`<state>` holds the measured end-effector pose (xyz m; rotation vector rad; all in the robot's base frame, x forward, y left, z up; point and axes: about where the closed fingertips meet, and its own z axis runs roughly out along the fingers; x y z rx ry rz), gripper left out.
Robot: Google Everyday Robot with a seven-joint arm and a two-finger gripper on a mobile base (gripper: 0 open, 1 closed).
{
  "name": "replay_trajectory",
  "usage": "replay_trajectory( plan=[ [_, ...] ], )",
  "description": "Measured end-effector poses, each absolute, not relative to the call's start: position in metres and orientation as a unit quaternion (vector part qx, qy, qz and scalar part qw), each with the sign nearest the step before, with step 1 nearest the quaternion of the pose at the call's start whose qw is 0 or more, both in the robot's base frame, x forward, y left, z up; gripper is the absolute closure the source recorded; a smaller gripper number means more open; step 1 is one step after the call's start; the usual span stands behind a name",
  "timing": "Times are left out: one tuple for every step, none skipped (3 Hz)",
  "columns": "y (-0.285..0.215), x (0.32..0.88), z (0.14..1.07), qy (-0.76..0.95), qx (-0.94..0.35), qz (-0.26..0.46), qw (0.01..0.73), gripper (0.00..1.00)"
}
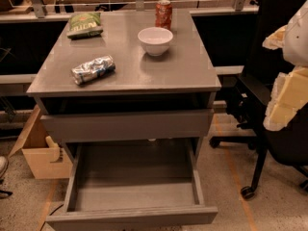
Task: Place redbull can into middle drawer
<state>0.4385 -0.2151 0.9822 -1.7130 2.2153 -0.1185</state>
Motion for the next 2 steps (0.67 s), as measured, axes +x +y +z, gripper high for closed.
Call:
replay_trajectory(
  plan=[
    [-0.215,0.439,0.983,0.779,-0.602,-0.042,0.17,0.0],
    [-0.194,0.457,0.989,0.754,-0.629,-0.033,0.184,0.0]
  ],
)
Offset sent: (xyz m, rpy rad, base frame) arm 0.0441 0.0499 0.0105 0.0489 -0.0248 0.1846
